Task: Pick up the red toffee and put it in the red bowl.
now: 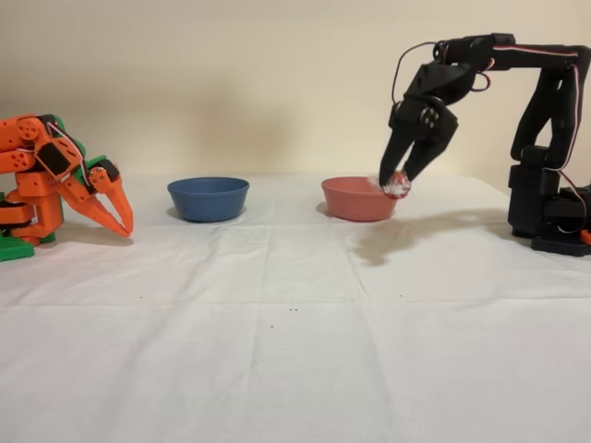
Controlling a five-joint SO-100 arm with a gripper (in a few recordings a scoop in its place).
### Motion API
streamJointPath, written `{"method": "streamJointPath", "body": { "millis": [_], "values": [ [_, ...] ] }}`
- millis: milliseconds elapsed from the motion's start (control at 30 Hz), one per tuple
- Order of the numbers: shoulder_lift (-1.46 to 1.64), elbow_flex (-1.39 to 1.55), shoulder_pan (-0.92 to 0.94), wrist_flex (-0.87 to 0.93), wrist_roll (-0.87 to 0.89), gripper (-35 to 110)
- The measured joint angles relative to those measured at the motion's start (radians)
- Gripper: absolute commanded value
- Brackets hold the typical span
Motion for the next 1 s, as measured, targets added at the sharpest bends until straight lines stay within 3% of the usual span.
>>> {"method": "streamJointPath", "body": {
  "millis": [1000],
  "values": [
    [-0.123, -0.33, 0.525, 0.058, -0.146, 8]
  ]
}}
